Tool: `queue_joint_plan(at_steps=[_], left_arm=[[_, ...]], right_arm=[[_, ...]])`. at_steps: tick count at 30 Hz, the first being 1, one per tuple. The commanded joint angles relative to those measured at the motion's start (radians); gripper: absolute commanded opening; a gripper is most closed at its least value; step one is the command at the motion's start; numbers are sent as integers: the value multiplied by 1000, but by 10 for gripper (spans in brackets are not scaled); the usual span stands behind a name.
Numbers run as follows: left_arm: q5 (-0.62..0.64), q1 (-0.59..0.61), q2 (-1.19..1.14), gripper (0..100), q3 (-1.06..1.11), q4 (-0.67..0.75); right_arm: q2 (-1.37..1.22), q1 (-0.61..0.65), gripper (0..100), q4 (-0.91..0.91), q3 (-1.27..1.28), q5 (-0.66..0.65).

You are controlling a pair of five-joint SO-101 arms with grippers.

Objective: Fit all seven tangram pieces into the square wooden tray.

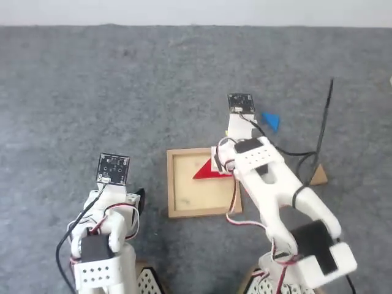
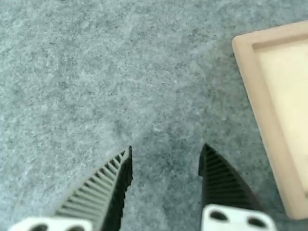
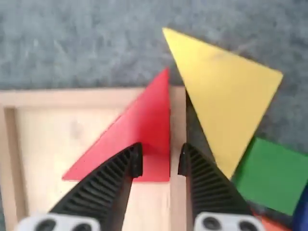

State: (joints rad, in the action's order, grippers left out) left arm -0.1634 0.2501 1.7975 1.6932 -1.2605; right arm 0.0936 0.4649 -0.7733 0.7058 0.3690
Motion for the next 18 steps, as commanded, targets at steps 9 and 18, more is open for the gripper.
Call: queue_joint_plan(at_steps=[9,18], left_arm=[[-8,0,20,219,-8,-5],[-8,0,20,219,-8,-5]], right_arm=[[114,133,122,-39,9,-121],[177,173,122,-88,9,-311]])
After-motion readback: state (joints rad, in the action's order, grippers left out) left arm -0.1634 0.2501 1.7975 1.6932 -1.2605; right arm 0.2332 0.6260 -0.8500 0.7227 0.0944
